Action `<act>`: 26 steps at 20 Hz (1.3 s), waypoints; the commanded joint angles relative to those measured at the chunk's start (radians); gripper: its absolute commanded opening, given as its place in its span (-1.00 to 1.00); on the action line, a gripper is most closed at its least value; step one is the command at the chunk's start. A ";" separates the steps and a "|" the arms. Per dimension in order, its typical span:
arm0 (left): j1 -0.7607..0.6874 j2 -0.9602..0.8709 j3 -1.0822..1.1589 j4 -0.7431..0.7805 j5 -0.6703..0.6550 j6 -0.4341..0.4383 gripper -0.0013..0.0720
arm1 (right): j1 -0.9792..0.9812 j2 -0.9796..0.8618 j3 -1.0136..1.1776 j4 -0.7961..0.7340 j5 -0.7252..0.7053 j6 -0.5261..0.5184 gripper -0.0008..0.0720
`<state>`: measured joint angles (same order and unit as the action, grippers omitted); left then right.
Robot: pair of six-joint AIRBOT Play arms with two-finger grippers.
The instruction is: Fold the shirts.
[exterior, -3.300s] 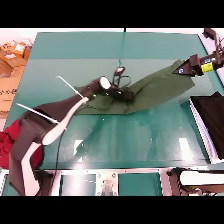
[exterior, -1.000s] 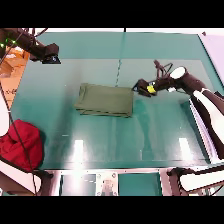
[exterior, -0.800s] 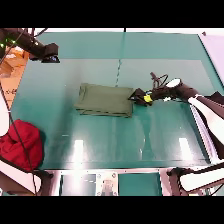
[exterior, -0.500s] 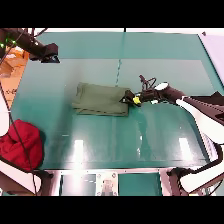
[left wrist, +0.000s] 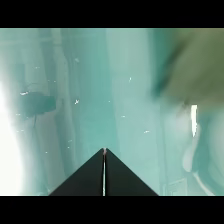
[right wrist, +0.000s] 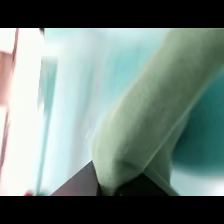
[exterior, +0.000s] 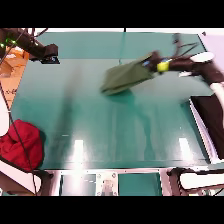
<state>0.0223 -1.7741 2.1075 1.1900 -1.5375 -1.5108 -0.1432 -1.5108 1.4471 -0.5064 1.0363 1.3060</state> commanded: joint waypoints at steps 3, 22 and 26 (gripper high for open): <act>0.000 0.000 0.000 0.000 0.000 0.000 -0.90 | -0.478 0.095 0.175 -0.102 0.183 0.076 -0.93; -0.002 0.000 -0.110 -0.001 0.012 0.011 -0.90 | -1.099 0.176 0.156 -0.669 0.657 0.352 -0.93; -0.002 0.000 -0.109 -0.001 0.030 0.020 -0.90 | -1.099 0.189 -0.030 -0.916 0.650 0.382 -0.93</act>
<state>0.0204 -1.7737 2.0087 1.1889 -1.5188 -1.4982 -1.2350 -1.3331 1.5234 -1.1961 1.6615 1.6508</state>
